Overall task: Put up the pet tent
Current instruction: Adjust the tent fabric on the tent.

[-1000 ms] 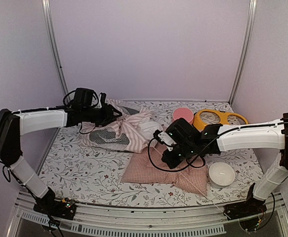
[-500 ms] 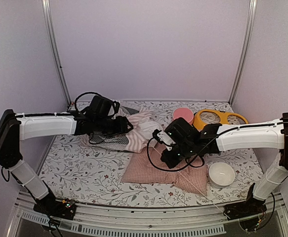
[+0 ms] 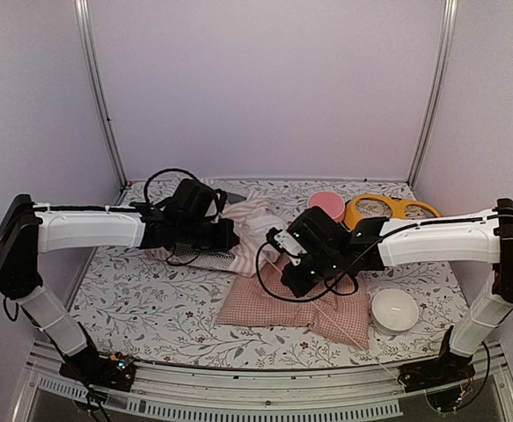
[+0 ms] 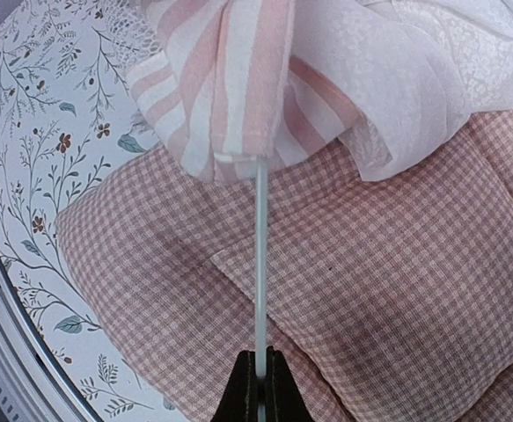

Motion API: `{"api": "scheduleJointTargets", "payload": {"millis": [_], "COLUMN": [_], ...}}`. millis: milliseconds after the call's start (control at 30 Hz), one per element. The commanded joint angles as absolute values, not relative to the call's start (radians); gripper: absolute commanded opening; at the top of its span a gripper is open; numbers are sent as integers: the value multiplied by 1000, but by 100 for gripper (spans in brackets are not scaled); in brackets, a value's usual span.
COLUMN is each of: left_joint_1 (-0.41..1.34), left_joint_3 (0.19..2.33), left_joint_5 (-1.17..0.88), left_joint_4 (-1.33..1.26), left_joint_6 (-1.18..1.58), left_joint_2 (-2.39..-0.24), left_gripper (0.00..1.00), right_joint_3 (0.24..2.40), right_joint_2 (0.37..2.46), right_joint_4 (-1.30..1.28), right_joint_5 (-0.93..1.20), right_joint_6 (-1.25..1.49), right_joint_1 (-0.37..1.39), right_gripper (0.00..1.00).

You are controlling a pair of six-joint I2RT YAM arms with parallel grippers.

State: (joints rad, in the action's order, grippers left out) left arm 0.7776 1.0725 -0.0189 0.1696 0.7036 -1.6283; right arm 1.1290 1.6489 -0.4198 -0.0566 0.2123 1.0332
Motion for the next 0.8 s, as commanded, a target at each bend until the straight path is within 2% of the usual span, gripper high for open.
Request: {"api": "scheduleJointTargets", "payload": {"millis": [0, 433, 567, 767], "left_joint_1": [829, 881, 842, 780], "left_joint_3": [1099, 983, 923, 838], "left_joint_5": [-54, -95, -98, -138], "left_joint_4": [169, 100, 81, 14], "left_joint_6": [695, 736, 762, 795], "left_joint_2": [-1620, -1548, -1529, -1532], "left_gripper": [0, 0, 0, 0], "right_joint_3": [1194, 1363, 1408, 1431], "right_joint_2": [1674, 1792, 1833, 1858], "right_joint_4": [-362, -374, -375, -374], "right_joint_5": [-63, -65, -67, -38], "right_joint_6": [212, 232, 250, 261], "right_joint_1": [1035, 1035, 1033, 1034], "right_gripper": [0, 0, 0, 6]}}
